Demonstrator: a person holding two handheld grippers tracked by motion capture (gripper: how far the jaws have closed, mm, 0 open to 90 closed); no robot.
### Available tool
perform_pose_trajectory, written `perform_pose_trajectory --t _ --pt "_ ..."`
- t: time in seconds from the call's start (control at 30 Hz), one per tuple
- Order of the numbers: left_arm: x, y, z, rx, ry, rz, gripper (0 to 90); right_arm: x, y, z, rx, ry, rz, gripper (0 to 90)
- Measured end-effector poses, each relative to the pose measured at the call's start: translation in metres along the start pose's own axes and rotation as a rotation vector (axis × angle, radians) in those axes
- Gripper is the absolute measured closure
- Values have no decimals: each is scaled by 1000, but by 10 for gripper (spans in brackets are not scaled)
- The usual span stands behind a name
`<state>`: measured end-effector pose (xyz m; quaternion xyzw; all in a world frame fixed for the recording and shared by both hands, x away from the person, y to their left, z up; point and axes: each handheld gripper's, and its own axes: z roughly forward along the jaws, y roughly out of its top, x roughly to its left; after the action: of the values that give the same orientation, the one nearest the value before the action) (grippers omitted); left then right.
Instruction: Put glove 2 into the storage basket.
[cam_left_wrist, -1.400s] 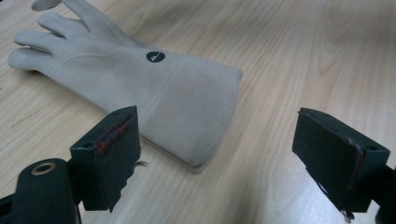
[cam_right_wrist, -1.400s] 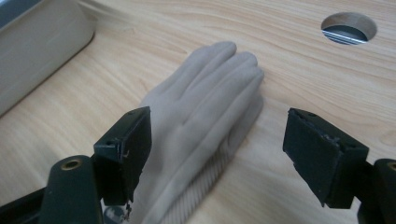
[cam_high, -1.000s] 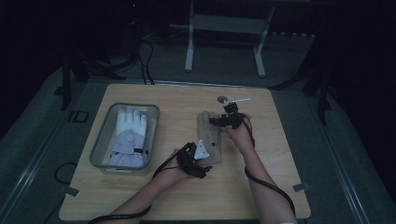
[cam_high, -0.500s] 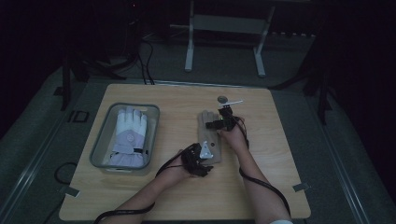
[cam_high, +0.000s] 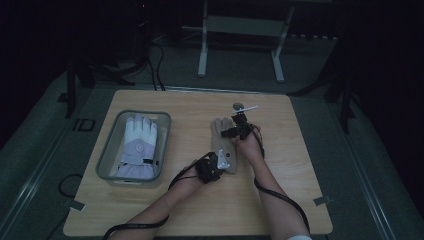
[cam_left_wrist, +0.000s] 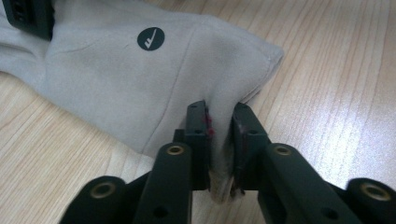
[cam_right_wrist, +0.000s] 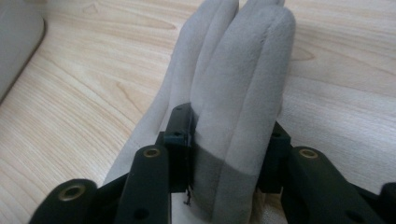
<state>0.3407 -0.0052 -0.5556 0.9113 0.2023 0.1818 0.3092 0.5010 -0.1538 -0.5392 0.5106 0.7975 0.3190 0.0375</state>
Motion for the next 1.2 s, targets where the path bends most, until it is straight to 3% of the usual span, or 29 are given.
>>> perform_pose_trajectory --t 0.4,0.67,0.87,1.0,1.2 --pt "3 8 -29 -10 31 12 821 16 13 -21 -60 38 -21 655" --pt "8 14 -58 -12 58 38 821 35 27 -43 -87 46 -59 653" --pt "14 14 -81 -21 65 31 822 52 36 -58 -116 61 -86 653" --pt "17 11 -94 -20 86 42 821 63 43 -64 -129 73 -102 653" --pt "21 4 -111 -12 102 26 821 80 51 -67 -134 93 -124 653"
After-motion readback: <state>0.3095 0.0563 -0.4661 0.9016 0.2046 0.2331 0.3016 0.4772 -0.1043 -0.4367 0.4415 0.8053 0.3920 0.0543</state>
